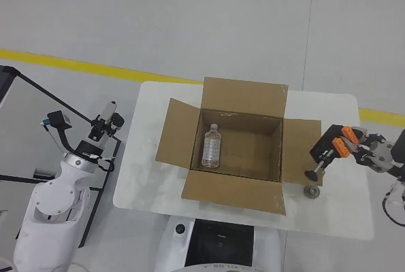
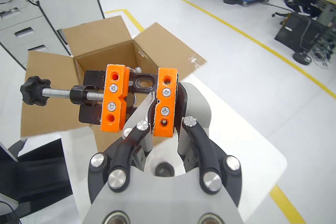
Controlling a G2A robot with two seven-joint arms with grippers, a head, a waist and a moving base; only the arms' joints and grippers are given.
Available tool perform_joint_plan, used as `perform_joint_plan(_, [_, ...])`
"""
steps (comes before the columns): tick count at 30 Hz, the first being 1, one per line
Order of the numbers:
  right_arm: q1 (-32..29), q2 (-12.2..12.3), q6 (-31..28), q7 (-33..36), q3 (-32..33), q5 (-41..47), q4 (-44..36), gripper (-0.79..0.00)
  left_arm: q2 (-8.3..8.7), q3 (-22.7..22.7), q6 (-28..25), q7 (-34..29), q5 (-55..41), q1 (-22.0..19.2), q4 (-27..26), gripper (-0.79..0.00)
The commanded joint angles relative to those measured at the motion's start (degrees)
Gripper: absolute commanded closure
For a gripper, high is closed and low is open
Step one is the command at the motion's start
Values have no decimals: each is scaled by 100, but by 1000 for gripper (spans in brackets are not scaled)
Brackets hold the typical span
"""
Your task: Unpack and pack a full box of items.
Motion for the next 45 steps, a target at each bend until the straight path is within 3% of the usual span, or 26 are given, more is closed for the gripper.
perform_joint_plan(1, [125,-29,401,516,-532,357,-235,0,0,0,0,0,0,0,0,-785])
perform_joint_plan(16, [125,-29,401,516,-532,357,-235,0,0,0,0,0,0,0,0,-785])
perform_joint_plan(19, [392,-38,391,602,-635,22,-762,0,0,0,0,0,0,0,0,-785])
perform_joint_plan(24, [1852,-104,-44,797,-1556,-398,-844,0,0,0,0,0,0,0,0,-785])
perform_joint_plan(29, [3736,-383,-387,1235,-3242,-1045,98,0,0,0,0,0,0,0,0,-785])
perform_joint_plan(33, [4779,-679,-491,1420,-4400,-1652,1041,0,0,0,0,0,0,0,0,-785])
perform_joint_plan(38, [5516,-983,-491,1237,-5394,-2330,2041,0,0,0,0,0,0,0,0,-785])
perform_joint_plan(45, [5975,-1332,-426,957,-6099,-2896,2985,0,0,0,0,0,0,0,0,-785])
